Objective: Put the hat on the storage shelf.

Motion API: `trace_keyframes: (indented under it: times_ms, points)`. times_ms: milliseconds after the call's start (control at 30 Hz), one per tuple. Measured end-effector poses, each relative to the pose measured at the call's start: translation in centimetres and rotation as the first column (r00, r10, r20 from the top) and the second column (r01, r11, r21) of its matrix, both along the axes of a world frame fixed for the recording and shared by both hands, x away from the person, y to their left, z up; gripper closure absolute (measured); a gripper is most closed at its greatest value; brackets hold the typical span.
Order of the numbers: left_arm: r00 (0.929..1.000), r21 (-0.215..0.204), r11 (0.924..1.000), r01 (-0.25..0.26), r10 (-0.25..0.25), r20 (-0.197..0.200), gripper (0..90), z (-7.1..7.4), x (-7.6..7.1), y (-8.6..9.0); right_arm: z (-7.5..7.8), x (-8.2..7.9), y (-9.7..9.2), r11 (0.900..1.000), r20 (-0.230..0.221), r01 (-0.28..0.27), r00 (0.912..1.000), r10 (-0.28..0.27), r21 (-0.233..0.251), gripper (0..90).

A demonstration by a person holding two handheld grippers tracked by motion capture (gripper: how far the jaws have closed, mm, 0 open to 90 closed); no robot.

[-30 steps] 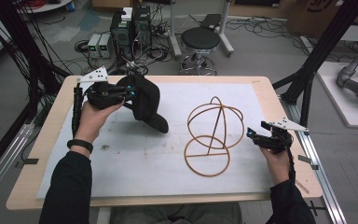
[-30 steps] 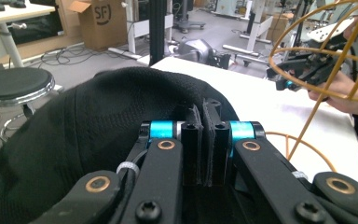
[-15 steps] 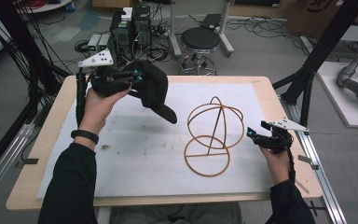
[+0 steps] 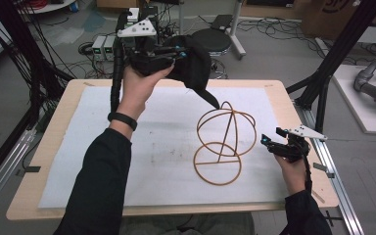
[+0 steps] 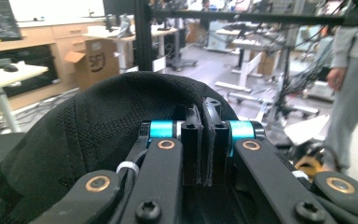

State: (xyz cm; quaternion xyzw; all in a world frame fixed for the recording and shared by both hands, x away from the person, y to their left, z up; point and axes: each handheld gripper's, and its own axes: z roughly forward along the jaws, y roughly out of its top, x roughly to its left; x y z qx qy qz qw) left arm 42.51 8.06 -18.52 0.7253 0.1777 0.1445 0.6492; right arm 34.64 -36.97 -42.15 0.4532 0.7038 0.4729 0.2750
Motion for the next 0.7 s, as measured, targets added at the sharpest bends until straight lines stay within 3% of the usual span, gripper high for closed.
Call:
trace_keyframes:
  times_ms: [133,167,300,500,533,700]
  points:
    - [1.0000,0.008,1.0000,-0.002,0.002,0.007,87.2,0.9,0.5,-3.0,0.0,-0.1,-0.3,1.0000,0.004,0.007,1.0000,-0.007,0.001,28.6]
    - [1.0000,0.008,1.0000,-0.002,0.002,0.007,87.2,0.9,0.5,-3.0,0.0,-0.1,-0.3,1.0000,0.004,0.007,1.0000,-0.007,0.001,28.6]
    - [0.9987,0.039,0.9988,-0.031,0.030,0.041,87.3,1.3,1.2,-5.7,0.0,-0.3,-0.5,0.9999,0.004,0.012,0.9999,-0.012,0.007,28.7]
    - [0.9954,0.066,0.9948,-0.078,0.074,0.060,87.3,1.0,2.2,-6.5,0.0,-0.4,-0.7,0.9999,0.006,0.011,0.9999,-0.011,0.007,28.7]
    - [0.9963,0.052,0.9957,-0.076,0.074,0.044,87.3,0.8,2.6,-6.5,0.0,-0.5,-0.7,0.9998,0.000,0.014,0.9999,-0.014,0.010,28.6]
    - [0.9941,0.024,0.9947,-0.100,0.099,0.044,87.3,0.6,3.6,-6.9,0.0,-0.8,-1.2,0.9997,0.004,0.022,0.9997,-0.022,0.012,28.7]
